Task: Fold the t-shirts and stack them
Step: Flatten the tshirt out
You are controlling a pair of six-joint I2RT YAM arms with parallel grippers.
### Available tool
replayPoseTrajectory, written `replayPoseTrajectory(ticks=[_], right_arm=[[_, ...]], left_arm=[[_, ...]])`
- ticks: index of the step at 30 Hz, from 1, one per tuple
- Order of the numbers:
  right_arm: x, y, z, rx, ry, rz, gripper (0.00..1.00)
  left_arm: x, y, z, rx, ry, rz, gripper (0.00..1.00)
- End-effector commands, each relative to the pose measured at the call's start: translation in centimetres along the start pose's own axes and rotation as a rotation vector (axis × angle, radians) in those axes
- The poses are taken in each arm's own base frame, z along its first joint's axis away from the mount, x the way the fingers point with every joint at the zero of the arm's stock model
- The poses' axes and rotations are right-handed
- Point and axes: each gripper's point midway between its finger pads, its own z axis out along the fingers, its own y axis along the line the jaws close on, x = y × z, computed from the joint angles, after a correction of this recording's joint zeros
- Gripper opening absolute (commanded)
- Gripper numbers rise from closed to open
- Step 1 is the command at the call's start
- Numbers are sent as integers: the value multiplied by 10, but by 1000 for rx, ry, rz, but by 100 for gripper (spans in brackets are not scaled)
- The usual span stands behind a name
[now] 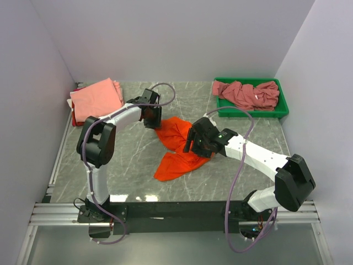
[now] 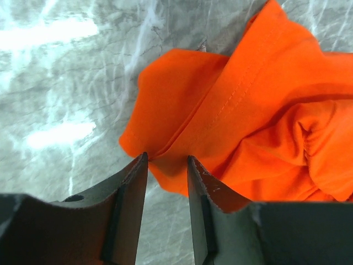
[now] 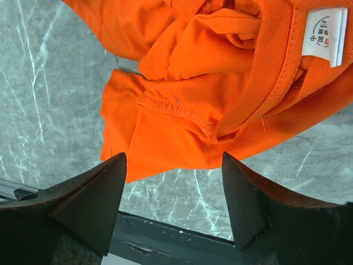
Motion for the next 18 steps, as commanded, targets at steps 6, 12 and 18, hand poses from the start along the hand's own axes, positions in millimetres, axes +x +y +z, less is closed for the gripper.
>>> replayPoseTrajectory(ticks=[6,12,18], right_arm=[[-3,6,-4,-15,-13,-9,76],[-2,6,-3,-14,-8,-10,76],[-2,8,-1,-12,-3,-16,76]], left_arm=[[-13,-12,7,51,-22,9,34],[-18,-14,-3,46,-37,11,27],[-18,-13,-13,41,-43,0,24]])
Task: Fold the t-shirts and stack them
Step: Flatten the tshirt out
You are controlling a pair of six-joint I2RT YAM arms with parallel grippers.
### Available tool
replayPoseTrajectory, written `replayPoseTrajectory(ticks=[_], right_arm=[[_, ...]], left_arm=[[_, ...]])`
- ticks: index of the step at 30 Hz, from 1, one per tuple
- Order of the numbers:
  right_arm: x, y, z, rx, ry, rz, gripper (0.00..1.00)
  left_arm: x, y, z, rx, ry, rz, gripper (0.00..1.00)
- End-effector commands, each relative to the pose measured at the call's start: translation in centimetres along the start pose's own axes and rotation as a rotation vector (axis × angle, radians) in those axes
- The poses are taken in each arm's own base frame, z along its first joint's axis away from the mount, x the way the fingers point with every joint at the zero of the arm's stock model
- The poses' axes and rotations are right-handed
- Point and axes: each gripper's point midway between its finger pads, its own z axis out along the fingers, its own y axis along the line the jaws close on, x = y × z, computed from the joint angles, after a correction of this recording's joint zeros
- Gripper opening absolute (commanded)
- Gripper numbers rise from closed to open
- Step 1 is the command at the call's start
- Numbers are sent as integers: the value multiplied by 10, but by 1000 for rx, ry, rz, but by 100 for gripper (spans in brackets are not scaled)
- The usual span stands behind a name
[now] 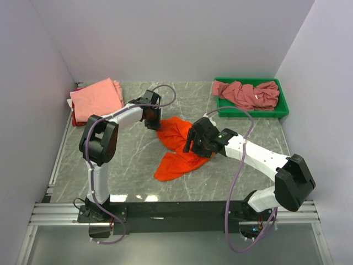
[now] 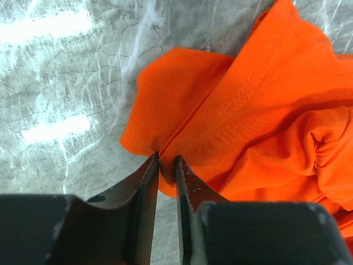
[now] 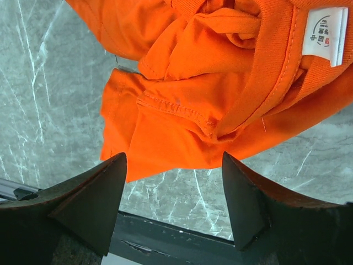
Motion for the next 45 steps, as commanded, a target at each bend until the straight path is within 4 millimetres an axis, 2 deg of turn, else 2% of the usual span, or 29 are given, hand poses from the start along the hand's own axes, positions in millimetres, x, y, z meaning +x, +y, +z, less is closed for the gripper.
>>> replayPoseTrajectory(ticks=[1,6,11,16,20,24,26,29,31,32,33,35,36,38,39,41,45], right_arm=[[-1,7,-1,-10,-1,-16,76],[-1,7,0,-10,1,-15,76],[-1,6,0,-9,-1,-15,76],[-2,5,1,-5,-6,-16,76],[-15,5,-2,21,-52,-40,77],[-44,20,-6,23,-139,-84,73],[-51,23,2,38,-151,-113,72],[-72,40,12,47,-180,-153,69],[-76,42,27,76,-171,-178,68],[-85,51,27,67,-188,-191,68],[-85,50,39,86,-178,-201,67],[-97,60,43,79,-204,-218,66],[-97,58,54,96,-190,-225,66],[-104,63,58,104,-191,-232,65],[-103,59,68,124,-176,-236,65],[-103,61,73,127,-165,-251,63],[-94,46,93,176,-132,-261,61]], left_arm=[[-25,-14,-29,38,-77,8,24],[-29,-17,-37,42,-87,9,21],[-34,-19,-50,41,-109,11,22],[-34,-19,-54,41,-101,11,22],[-33,-18,-58,43,-103,15,21],[-28,-15,-59,39,-92,22,12],[-27,-14,-64,39,-97,20,11],[-29,-11,-76,39,-116,8,8],[-29,-8,-82,49,-121,-9,4],[-29,-8,-83,57,-122,-16,3],[-28,-8,-84,65,-119,-21,2],[-23,-7,-84,88,-100,-38,0],[-22,-7,-85,98,-100,-50,0],[-18,-5,-85,120,-91,-69,0],[-18,-4,-86,126,-94,-81,0],[-18,-5,-87,141,-90,-90,0],[-29,-8,-95,153,-108,-88,0]])
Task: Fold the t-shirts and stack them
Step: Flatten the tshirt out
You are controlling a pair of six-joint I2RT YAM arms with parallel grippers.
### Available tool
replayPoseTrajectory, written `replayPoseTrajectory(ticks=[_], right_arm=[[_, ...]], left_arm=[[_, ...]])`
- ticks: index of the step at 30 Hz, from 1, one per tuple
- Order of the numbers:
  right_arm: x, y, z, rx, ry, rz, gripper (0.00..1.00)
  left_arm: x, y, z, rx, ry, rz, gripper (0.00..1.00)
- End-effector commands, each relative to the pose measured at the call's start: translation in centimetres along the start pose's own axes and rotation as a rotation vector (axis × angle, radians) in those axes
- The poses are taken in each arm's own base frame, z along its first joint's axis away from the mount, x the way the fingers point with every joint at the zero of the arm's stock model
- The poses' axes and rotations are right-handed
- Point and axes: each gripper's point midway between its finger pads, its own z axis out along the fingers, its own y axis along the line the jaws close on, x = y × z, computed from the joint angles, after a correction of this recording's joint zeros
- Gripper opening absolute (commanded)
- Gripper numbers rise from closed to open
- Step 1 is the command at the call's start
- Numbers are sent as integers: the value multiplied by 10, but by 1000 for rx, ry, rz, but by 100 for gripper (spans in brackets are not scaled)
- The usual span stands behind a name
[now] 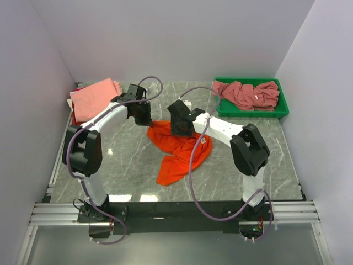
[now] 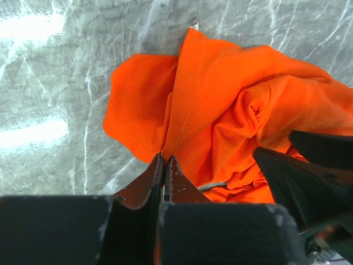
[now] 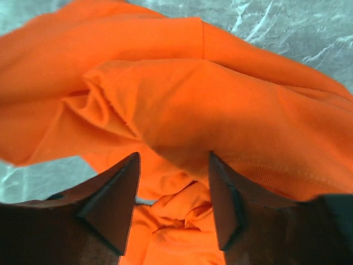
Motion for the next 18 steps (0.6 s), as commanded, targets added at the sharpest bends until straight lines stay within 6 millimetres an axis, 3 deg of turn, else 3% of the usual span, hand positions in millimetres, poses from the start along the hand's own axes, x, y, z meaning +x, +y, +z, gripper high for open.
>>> replayPoseTrajectory(ticks=[1,5,11,13,14,18], right_arm=[[-7,-9,8,43,-14,-19,58],[2,-20,21,65,16,-10,46],[0,-39,29,81,33,26,17],[-11,-45,21,78,16,50,3],[-14,-47,16,76,14,54,0],[-46,-52,-35,34,-84,90,0]], left_arm=[[-23,-21,-22,68,-64,10,0],[-38,-28,-34,95,-93,3,0],[-60,-44,-59,145,-150,1,0],[-70,-47,-71,150,-178,-1,0],[-74,-49,-76,152,-192,-1,0],[-101,-54,-108,155,-286,-6,0]])
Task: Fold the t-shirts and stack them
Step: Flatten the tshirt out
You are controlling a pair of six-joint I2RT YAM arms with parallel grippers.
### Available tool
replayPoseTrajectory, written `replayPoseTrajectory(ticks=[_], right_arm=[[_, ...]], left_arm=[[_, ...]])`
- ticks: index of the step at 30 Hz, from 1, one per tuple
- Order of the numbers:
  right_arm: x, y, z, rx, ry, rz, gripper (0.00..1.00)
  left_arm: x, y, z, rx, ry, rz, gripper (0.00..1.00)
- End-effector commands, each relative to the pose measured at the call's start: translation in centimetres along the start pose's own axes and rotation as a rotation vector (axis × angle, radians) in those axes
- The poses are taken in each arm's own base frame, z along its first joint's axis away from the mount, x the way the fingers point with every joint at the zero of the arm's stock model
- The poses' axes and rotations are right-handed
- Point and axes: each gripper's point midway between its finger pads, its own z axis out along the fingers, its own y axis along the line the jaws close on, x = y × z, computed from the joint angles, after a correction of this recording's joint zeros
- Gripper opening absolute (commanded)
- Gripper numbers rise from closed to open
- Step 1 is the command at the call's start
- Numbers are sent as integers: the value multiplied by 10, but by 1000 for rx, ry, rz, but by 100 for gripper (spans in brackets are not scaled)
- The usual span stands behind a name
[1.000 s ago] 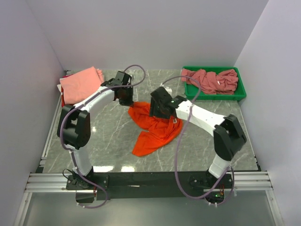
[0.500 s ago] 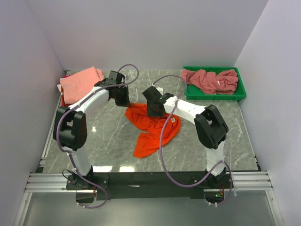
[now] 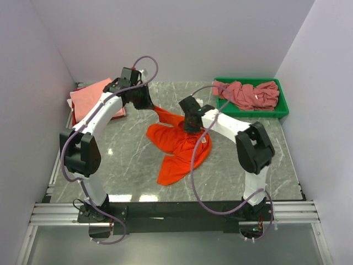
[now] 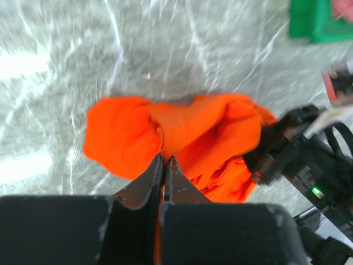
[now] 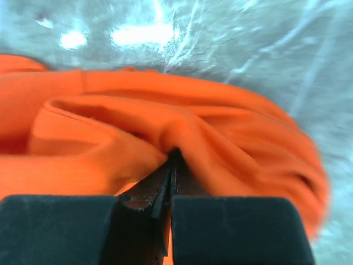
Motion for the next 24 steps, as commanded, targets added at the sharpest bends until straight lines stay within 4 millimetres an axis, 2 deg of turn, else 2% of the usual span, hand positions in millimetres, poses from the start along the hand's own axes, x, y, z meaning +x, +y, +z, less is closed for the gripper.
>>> replayPoseTrajectory(ticks=[1,2,3,5,6,7,8,10,11,13,14,15,16,17,19,23,24], right_arm=[[-43,-7,-70,-58,-147,45,0],[-51,-11,-94,-73,-187,56,0],[-54,-13,-107,-84,-208,65,0],[-57,-22,-128,-85,-236,85,0],[-64,-27,-152,-103,-286,102,0],[-64,-32,-161,-100,-301,115,0],[-63,-40,-179,-106,-326,127,0],[-59,-54,-191,-80,-350,157,0],[-55,-62,-206,-80,-370,176,0],[-48,-75,-214,-65,-388,221,0],[-36,-87,-217,-54,-386,235,0],[-31,-93,-218,-47,-389,252,0],[-17,-104,-208,-15,-372,271,0],[-11,-112,-214,-19,-385,292,0],[8,-130,-202,29,-360,333,0],[39,-165,-198,126,-335,416,0],[44,-170,-197,140,-333,430,0]], left_arm=[[-59,-32,-67,63,-209,24,0],[-65,-33,-74,55,-229,21,0],[-76,-40,-87,68,-269,28,0],[-84,-46,-100,76,-297,31,0],[-91,-55,-115,97,-333,38,0],[-94,-61,-123,117,-351,47,0],[-97,-66,-129,135,-366,49,0],[-97,-82,-147,185,-393,69,0],[-97,-88,-152,200,-405,77,0],[-91,-104,-162,224,-418,105,0],[-88,-110,-163,231,-419,117,0],[-79,-126,-164,256,-407,143,0],[-74,-132,-161,266,-399,153,0],[-70,-140,-160,285,-394,158,1],[-53,-155,-146,325,-345,167,0],[-29,-178,-117,369,-267,192,0],[-18,-189,-105,392,-232,210,0]])
